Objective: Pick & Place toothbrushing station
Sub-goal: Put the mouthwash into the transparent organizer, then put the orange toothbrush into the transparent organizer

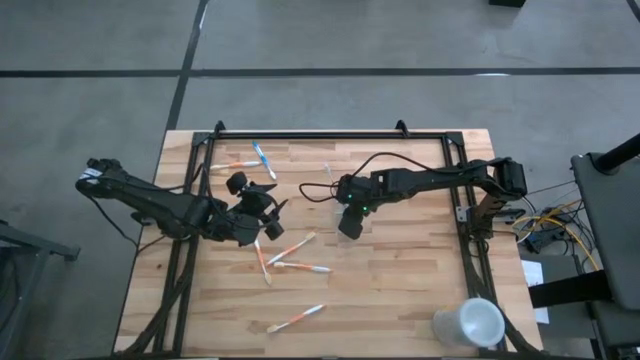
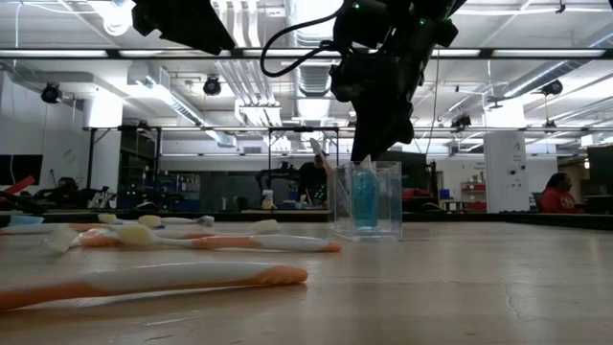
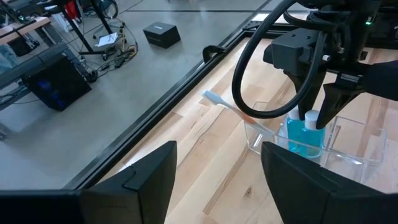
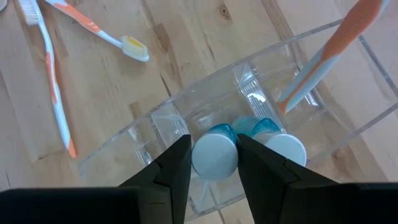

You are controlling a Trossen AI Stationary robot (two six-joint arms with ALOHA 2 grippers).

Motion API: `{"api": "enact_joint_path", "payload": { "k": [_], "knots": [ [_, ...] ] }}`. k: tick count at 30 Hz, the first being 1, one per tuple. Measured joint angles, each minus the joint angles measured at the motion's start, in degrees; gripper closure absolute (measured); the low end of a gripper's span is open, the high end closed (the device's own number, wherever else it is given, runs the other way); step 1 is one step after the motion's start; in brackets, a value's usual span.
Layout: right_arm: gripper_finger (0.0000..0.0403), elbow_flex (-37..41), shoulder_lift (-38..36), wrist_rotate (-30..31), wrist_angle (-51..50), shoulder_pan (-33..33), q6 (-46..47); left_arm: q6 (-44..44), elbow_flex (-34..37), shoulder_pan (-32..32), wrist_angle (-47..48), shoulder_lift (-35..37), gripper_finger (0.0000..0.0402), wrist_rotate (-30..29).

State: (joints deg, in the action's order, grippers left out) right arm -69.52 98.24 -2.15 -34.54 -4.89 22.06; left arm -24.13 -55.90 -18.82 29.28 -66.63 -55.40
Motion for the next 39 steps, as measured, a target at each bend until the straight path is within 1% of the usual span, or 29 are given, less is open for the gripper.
{"api": "enact_joint_path", "payload": {
  "k": [13, 17, 24, 27, 33, 39],
  "knots": [
    [0.0278, -0.1, 0.0, -0.9, 0.0, 0.1, 0.3, 0.0, 0.0, 0.0, -0.1, 0.0, 0.0163, 0.0],
    [0.026, -0.1, -0.1, -1.0, 0.0, 0.1, 0.4, 0.0, 0.0, 0.0, -0.1, 0.0, 0.0163, 0.0],
    [0.0206, -0.1, -0.1, -1.4, 0.2, 0.1, 0.4, 0.0, 0.0, 0.0, -0.1, 0.0, 0.0163, 0.0],
    [0.0192, -0.1, -0.1, -1.7, 0.2, 0.2, 0.4, 0.0, 0.0, 0.0, -0.1, 0.0, 0.0163, 0.0],
    [0.0188, -0.8, -0.3, -3.0, 0.3, 0.2, 0.7, 0.0, 0.0, 0.0, -0.1, 0.0, 0.0163, 0.0],
    [0.0188, -4.3, -0.3, -3.0, -0.9, 0.2, 0.0, 0.0, 0.0, 0.0, -0.1, 0.0, 0.0163, 0.0]
  ]
}}
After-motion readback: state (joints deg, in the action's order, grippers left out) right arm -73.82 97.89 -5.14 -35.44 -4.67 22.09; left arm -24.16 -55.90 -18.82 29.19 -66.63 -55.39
